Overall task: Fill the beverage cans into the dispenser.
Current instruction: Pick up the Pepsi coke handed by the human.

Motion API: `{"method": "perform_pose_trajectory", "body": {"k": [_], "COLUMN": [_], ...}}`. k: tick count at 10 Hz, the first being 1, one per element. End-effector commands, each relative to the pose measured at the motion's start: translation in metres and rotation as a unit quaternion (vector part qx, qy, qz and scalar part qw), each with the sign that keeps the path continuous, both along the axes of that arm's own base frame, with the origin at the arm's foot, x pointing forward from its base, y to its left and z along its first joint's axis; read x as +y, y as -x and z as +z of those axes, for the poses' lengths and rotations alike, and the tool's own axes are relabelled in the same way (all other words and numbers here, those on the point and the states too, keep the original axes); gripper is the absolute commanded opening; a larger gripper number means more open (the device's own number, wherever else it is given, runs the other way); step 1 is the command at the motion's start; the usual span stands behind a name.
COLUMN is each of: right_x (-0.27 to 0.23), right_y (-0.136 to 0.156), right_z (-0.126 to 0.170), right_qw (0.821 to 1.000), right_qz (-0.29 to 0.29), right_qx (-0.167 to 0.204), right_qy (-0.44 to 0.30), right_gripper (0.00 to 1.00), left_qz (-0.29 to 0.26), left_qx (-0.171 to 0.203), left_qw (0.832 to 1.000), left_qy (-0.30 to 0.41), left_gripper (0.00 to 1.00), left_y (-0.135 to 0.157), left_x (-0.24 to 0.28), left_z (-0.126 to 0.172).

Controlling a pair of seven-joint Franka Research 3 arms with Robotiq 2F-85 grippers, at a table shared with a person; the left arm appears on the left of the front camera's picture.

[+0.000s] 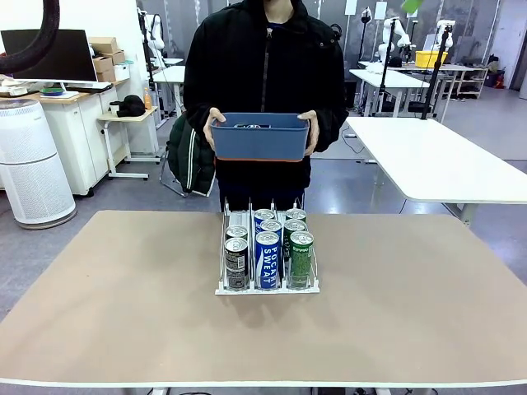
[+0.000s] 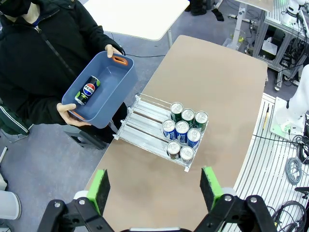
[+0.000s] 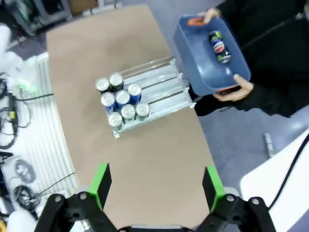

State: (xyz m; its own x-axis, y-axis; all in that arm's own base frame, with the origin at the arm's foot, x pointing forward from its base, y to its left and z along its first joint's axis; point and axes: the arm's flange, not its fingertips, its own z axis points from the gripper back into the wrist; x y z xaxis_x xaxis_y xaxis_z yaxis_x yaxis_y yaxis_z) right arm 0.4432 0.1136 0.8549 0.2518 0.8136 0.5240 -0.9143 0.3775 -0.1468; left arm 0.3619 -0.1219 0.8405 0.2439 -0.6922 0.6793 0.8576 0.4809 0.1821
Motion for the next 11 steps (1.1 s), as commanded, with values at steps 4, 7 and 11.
{"method": "perform_pose_trajectory", "body": {"k": [4,7,11], "right_x": [-0.045,-0.062,-0.075], "right_y": [-0.009,-0.010,-0.012], "right_z": [0.013,-0.017,-0.029], "right_qw": [0.994,0.991,0.991], "right_qz": [-0.051,-0.040,-0.042], "right_qx": [-0.046,-0.091,-0.073], "right_qy": [-0.084,-0.085,-0.108], "right_gripper": [1.00,1.00,1.00], "left_qz": [0.000,0.000,0.000], "left_qx": [0.002,0.002,0.002], "left_qw": [1.000,1.000,1.000], "left_qy": [0.004,0.004,0.004], "left_gripper": [1.00,1.00,1.00], "left_y": [0.001,0.001,0.001], "left_x": [0.000,0.000,0.000], "left_z": [0.000,0.000,0.000]}}
